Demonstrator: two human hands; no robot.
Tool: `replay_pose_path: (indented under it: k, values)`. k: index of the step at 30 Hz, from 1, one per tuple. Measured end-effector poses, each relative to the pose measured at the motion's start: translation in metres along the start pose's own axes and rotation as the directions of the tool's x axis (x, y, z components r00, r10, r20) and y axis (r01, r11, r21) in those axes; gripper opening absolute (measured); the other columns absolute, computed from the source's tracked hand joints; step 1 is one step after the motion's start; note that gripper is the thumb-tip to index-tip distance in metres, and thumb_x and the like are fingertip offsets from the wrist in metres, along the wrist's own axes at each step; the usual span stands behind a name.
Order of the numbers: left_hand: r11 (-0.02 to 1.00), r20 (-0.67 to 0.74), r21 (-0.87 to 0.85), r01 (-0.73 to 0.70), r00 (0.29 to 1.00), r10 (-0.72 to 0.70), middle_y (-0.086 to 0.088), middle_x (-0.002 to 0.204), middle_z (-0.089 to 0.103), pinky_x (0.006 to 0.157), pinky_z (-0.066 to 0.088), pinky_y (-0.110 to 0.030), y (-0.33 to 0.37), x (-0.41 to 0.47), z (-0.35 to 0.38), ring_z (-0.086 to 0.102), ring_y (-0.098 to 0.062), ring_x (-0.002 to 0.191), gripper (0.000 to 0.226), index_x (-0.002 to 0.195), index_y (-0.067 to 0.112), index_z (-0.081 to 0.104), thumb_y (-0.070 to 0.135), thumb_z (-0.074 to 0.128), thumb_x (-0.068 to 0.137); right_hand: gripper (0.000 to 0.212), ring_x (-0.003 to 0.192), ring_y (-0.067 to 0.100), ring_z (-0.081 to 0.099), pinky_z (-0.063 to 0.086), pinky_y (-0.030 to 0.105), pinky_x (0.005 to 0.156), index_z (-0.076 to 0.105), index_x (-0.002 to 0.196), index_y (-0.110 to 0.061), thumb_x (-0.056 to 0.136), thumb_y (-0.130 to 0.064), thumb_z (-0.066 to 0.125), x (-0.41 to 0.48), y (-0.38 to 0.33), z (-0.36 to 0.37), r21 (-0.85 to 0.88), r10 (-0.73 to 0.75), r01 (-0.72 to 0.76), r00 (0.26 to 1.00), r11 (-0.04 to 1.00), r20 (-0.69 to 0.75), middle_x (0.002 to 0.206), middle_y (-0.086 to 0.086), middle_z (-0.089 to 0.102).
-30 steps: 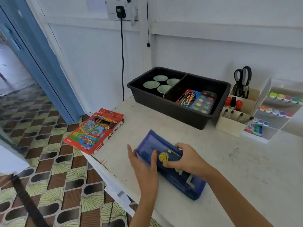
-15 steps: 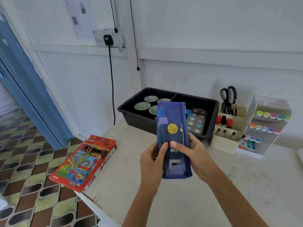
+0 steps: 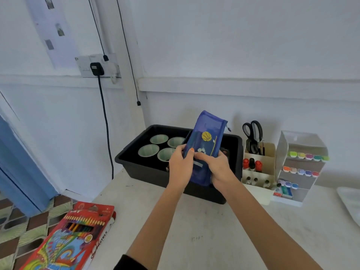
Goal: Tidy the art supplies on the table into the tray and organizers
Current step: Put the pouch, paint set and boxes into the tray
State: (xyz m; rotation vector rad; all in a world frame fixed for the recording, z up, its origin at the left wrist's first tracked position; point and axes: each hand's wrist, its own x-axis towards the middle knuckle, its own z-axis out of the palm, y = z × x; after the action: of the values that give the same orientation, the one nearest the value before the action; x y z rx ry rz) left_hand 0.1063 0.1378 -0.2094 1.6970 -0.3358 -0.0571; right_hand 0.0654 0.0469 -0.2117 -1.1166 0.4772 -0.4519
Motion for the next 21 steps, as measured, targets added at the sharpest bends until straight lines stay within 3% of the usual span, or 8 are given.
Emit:
replay_pose_path:
  k: [3,7,9,12,17,21]
  values:
    - [0.997,0.056,0.07,0.012,0.998,-0.016,-0.006,0.116,0.058,0.082,0.047,-0.025,-0.015,0.022,0.008,0.058,-0.019,0.104,0.031,0.128,0.012,0.049,0.015,0.047,0.098,0.056,0.089,0.022,0.066,0.057,0.038,0.073,0.054,0.114,-0.012,0.066,-0.013,0.083,0.031,0.01,0.001,-0.093,-0.012,0.004,0.997,0.996,-0.083,0.103,0.006,0.066]
    - [0.961,0.095,0.275,-0.006,0.995,-0.021,-0.011,0.131,0.052,0.091,0.041,-0.025,-0.042,0.045,0.014,0.051,-0.022,0.117,0.035,0.133,0.007,0.045,0.006,0.044,0.098,0.036,0.085,0.017,0.066,0.053,0.028,0.067,0.062,0.106,-0.009,0.074,-0.014,0.079,0.051,0.034,-0.008,-0.192,0.021,-0.034,0.997,0.981,-0.071,0.101,0.007,0.069]
    - [0.913,0.135,0.406,-0.042,0.991,-0.014,-0.013,0.132,0.051,0.088,0.037,-0.022,-0.051,0.052,0.017,0.049,-0.022,0.118,0.036,0.133,0.007,0.045,0.004,0.043,0.097,0.036,0.088,0.02,0.066,0.052,0.028,0.068,0.061,0.11,-0.005,0.077,-0.012,0.076,0.06,0.042,-0.013,-0.235,0.021,-0.04,0.997,0.971,-0.079,0.103,0.01,0.069]
    - [0.806,0.173,0.588,-0.066,0.984,-0.045,-0.013,0.127,0.049,0.092,0.043,-0.032,-0.057,0.054,0.023,0.049,-0.024,0.115,0.045,0.134,0.012,0.043,-0.002,0.045,0.092,0.045,0.097,0.025,0.062,0.051,0.033,0.077,0.056,0.117,-0.005,0.076,-0.002,0.074,0.07,0.047,-0.017,-0.374,0.019,-0.056,0.995,0.926,-0.102,0.11,0.012,0.066]
    - [0.671,0.158,0.737,-0.082,0.986,-0.053,-0.009,0.12,0.052,0.08,0.046,-0.032,-0.062,0.052,0.03,0.056,-0.025,0.102,0.028,0.119,0.009,0.057,0.006,0.05,0.092,0.071,0.118,0.03,0.052,0.047,0.043,0.098,0.039,0.137,-0.005,0.076,0.002,0.073,0.072,0.051,-0.016,-0.613,0.058,-0.084,0.996,0.785,-0.062,0.132,0.015,0.052]
    - [0.636,0.187,0.766,-0.095,0.979,-0.079,-0.011,0.103,0.065,0.066,0.048,-0.035,-0.064,0.053,0.032,0.062,-0.026,0.088,0.025,0.106,0.008,0.063,0.022,0.044,0.096,0.052,0.117,0.026,0.052,0.047,0.035,0.096,0.05,0.13,-0.003,0.082,-0.001,0.068,0.071,0.048,-0.014,-0.753,-0.012,-0.043,0.998,0.656,-0.067,0.128,0.012,0.054]
